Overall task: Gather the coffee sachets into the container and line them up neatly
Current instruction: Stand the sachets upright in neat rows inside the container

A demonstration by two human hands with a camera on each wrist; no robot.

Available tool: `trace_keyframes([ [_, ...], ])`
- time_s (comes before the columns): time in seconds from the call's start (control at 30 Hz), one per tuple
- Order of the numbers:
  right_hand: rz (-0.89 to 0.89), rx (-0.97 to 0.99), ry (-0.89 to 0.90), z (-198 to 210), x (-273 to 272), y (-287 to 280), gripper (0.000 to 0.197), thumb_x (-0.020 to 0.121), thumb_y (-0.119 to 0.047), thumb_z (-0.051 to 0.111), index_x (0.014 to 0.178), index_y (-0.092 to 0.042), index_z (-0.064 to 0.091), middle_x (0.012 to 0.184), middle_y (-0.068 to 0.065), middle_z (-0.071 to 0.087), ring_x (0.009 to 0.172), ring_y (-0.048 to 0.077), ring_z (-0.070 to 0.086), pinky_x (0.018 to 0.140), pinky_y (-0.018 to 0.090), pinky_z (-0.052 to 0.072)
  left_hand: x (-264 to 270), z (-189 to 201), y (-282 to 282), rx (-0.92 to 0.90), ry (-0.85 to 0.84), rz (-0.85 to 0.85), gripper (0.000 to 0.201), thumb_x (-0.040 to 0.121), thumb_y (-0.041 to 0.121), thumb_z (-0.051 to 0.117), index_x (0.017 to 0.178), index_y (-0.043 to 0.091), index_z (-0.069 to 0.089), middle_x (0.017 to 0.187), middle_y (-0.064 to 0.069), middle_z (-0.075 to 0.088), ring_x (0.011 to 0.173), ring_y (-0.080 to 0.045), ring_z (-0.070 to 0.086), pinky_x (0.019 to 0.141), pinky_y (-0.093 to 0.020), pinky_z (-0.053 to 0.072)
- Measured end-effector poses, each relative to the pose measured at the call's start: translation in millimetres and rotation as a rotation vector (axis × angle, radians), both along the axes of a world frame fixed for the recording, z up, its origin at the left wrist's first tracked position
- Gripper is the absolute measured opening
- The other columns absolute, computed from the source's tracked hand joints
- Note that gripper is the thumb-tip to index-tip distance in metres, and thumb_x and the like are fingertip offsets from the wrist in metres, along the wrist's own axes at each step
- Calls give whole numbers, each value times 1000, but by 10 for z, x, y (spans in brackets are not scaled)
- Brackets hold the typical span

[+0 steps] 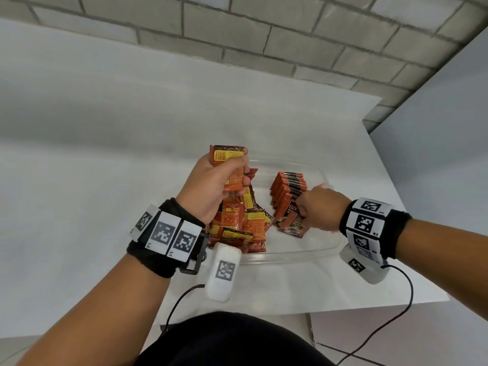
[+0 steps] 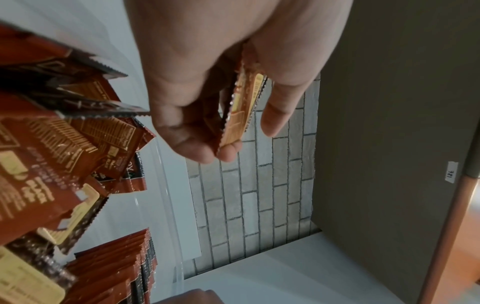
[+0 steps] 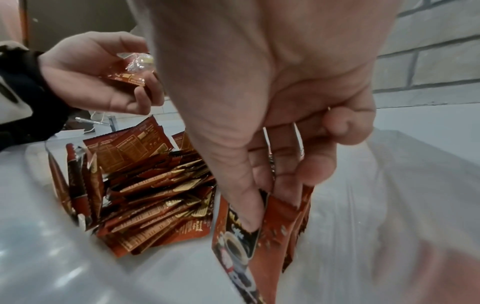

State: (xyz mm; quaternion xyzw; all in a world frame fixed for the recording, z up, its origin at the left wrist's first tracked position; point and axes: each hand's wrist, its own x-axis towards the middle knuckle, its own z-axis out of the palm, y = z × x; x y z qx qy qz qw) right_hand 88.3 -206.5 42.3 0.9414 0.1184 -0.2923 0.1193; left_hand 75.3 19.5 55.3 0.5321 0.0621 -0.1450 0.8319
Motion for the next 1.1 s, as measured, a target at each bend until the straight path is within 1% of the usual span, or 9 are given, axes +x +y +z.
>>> trace_keyframes([
  [0.07, 36, -32, -20, 1, -9, 19, 29, 86, -15, 59, 64, -18, 40, 68, -3, 46, 67, 17, 47, 49, 21, 26, 3, 0, 1, -3, 1, -2, 22, 92, 15, 58, 114, 11, 61, 74, -1, 63, 64, -12, 62, 59, -26, 50],
  [0.17, 42, -35, -54, 20, -7, 32, 13, 86, -16, 58, 77, -13, 50, 76, 3, 51, 71, 21, 51, 48, 22, 32, 4, 3, 0, -13, 1, -9, 22, 92, 15, 58, 113, 11, 61, 74, -1, 63, 64, -12, 62, 58, -26, 50],
  [0.2, 35, -31, -69, 29, -1, 31, 11, 86, -16, 58, 80, -13, 50, 77, 3, 50, 70, 22, 51, 48, 23, 32, 4, 3, 0, -15, 0, -10, 21, 92, 15, 58, 113, 11, 61, 73, -1, 63, 64, -12, 62, 58, -26, 50],
  [0.4, 46, -54, -106, 47, 1, 26, 13, 88, -17, 56, 82, -15, 45, 78, 3, 48, 68, 23, 50, 46, 23, 28, -8, -3, -7, -4, -5, -22, 17, 92, 16, 58, 108, 14, 64, 75, -1, 64, 65, -13, 62, 60, -27, 49],
  [0.77, 65, -63, -115, 98, 14, 74, 15, 89, -24, 57, 84, -15, 45, 79, 1, 47, 67, 21, 48, 46, 23, 28, -37, 1, -31, 1, -9, -39, 13, 92, 16, 58, 103, 17, 64, 73, 0, 65, 64, -12, 62, 59, -26, 49],
  [0.83, 74, -82, -120, 74, 20, 94, 13, 89, -23, 57, 86, -16, 47, 75, 0, 44, 67, 21, 48, 46, 22, 27, -46, -1, -34, 1, -8, -39, 12, 92, 15, 58, 101, 17, 65, 74, -1, 65, 64, -13, 62, 59, -26, 49],
  [0.93, 73, -111, -118, 52, 39, 110, 10, 88, -20, 57, 93, -12, 56, 69, -1, 40, 65, 20, 48, 45, 22, 28, -57, -7, -32, 5, -8, -37, 13, 92, 15, 58, 102, 16, 65, 74, -1, 65, 63, -13, 62, 58, -26, 49],
  [1.0, 67, -118, -114, 46, 51, 106, 14, 87, -21, 59, 96, -11, 57, 72, 0, 43, 66, 20, 49, 46, 23, 30, -60, -6, -26, 9, -9, -33, 13, 92, 15, 58, 102, 15, 65, 73, -1, 65, 62, -12, 62, 57, -25, 49],
  [1.1, 59, -106, -108, 45, 54, 97, 17, 85, -24, 63, 96, -13, 56, 73, -1, 42, 67, 21, 49, 47, 23, 31, -61, -7, -20, 9, -8, -30, 12, 92, 15, 58, 102, 14, 64, 73, -1, 65, 63, -13, 62, 57, -26, 49],
])
